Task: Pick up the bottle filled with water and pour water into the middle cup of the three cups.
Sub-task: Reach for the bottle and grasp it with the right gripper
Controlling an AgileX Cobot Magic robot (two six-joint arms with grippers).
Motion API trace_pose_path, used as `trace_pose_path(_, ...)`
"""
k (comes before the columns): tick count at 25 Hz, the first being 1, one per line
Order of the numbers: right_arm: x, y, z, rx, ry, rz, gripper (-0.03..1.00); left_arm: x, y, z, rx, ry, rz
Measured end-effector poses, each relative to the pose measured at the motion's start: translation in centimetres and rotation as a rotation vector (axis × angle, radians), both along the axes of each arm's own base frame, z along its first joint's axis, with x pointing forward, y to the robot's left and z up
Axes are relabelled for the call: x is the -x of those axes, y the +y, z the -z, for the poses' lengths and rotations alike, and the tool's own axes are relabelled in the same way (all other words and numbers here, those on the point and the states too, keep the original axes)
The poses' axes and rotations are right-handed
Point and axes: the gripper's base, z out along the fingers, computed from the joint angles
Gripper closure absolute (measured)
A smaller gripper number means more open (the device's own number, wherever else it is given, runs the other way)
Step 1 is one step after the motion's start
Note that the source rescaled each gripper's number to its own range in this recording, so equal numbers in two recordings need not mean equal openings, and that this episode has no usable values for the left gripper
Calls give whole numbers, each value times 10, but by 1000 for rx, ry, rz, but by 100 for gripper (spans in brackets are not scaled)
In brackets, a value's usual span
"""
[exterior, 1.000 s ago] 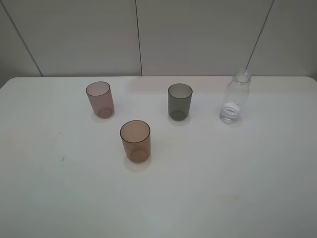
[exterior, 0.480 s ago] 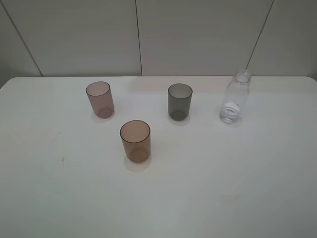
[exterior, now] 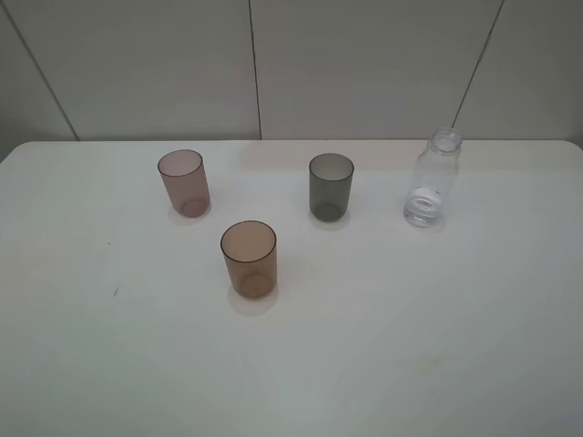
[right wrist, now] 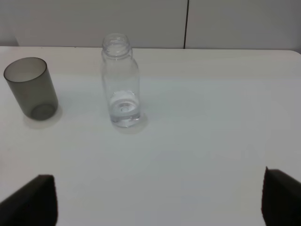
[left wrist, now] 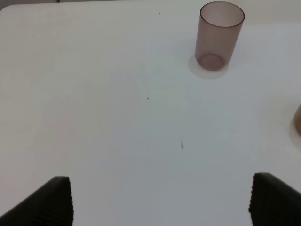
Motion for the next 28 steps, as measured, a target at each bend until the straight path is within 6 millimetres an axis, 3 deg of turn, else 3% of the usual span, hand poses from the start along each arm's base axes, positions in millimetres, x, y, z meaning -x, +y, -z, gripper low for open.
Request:
trace_pose_path(10,0,0,0,0,1,-24,15,0,0,0,0,0,0)
trace_pose_path(13,-8,0,0,-1,51,-25,15,0,0,0,0,0,0)
trace_pose_path(18,-48,1,5,-10,305,-30,15,0,0,0,0,0,0)
trace_pose_path(22,-86,9,13,-118,498,-65,15,0,0,0,0,0,0)
trace_pose_path(28,-145,14,10,-229,403,-45,15,0,0,0,0,0,0)
